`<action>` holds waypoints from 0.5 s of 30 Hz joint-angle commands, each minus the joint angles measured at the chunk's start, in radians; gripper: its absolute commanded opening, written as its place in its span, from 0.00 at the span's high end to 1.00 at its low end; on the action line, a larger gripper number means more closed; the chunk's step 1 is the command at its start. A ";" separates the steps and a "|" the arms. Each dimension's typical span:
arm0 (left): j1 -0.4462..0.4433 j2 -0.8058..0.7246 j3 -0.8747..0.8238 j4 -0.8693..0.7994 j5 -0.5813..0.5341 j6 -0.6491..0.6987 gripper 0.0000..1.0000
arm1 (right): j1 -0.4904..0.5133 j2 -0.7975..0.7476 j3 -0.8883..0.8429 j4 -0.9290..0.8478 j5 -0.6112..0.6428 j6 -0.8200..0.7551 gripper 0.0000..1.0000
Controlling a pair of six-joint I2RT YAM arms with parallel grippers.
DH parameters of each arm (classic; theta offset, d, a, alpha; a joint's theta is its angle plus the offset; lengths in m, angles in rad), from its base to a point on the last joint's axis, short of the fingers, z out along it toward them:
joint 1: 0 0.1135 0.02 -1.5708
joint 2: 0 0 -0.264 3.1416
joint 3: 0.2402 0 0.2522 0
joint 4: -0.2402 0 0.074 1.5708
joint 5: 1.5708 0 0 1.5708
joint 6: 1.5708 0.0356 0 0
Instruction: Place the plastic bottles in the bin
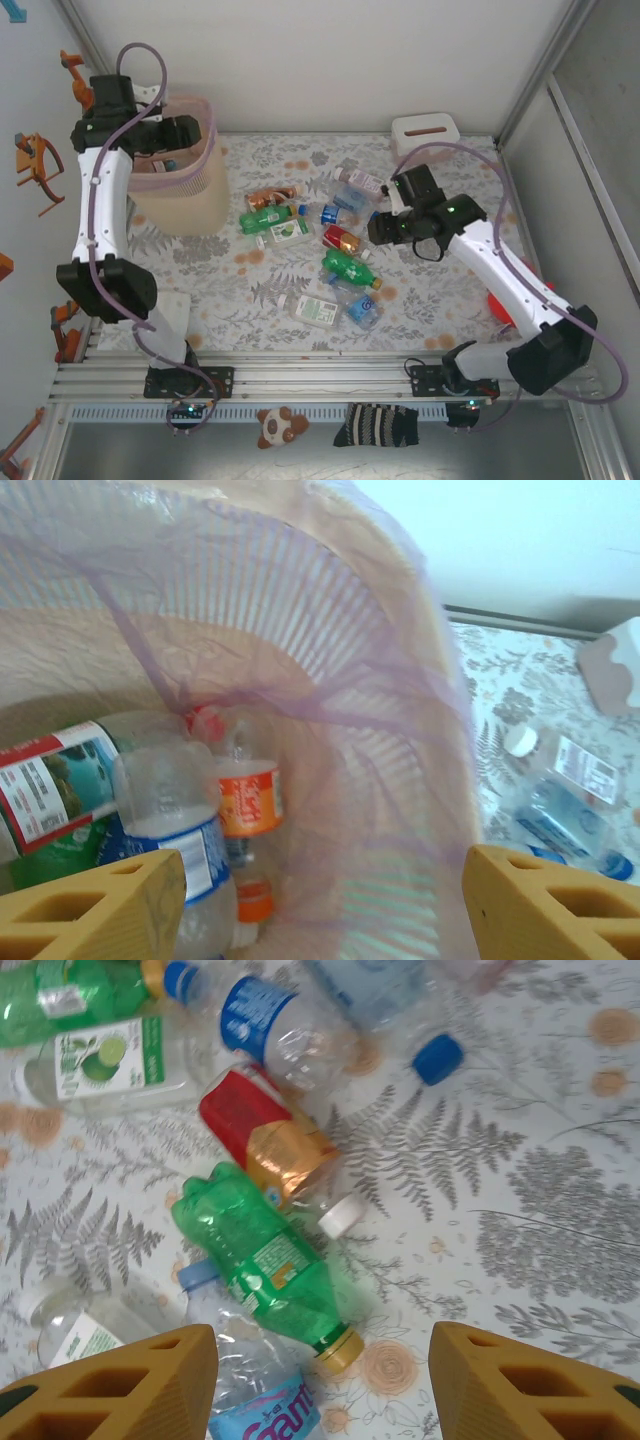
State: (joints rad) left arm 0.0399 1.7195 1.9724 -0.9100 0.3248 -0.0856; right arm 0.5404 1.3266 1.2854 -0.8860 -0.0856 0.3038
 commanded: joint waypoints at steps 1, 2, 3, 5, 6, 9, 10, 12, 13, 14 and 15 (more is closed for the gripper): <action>-0.002 -0.095 -0.090 0.045 0.060 -0.035 0.27 | 0.081 0.046 0.045 -0.017 -0.010 -0.044 0.43; -0.002 -0.125 -0.126 0.065 0.065 -0.043 0.27 | 0.112 0.069 0.057 -0.021 0.003 -0.049 0.43; -0.001 -0.156 -0.158 0.082 0.070 -0.051 0.27 | 0.141 0.094 0.068 -0.023 0.013 -0.052 0.43; 0.002 -0.224 -0.234 0.129 0.087 -0.077 0.27 | 0.213 0.155 0.106 -0.034 0.045 -0.068 0.43; 0.004 -0.254 -0.265 0.150 0.097 -0.089 0.26 | 0.243 0.189 0.125 -0.044 0.058 -0.076 0.43; 0.015 -0.351 -0.371 0.220 0.135 -0.137 0.26 | 0.347 0.308 0.207 -0.084 0.111 -0.117 0.43; 0.017 -0.384 -0.410 0.248 0.143 -0.156 0.25 | 0.380 0.353 0.246 -0.102 0.130 -0.131 0.43; 0.019 -0.440 -0.474 0.292 0.160 -0.185 0.24 | 0.431 0.433 0.309 -0.135 0.158 -0.160 0.42; 0.018 -0.467 -0.502 0.313 0.161 -0.197 0.24 | 0.458 0.473 0.342 -0.149 0.176 -0.179 0.42; 0.020 -0.491 -0.524 0.325 0.165 -0.206 0.24 | 0.480 0.510 0.372 -0.162 0.188 -0.196 0.42; 0.020 -0.510 -0.543 0.336 0.168 -0.214 0.24 | 0.498 0.544 0.397 -0.172 0.196 -0.210 0.42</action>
State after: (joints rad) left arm 0.0551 1.2594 1.4670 -0.6655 0.4473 -0.2390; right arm 0.9951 1.8107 1.6127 -0.9730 0.0372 0.1661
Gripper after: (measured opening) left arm 0.758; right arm 0.580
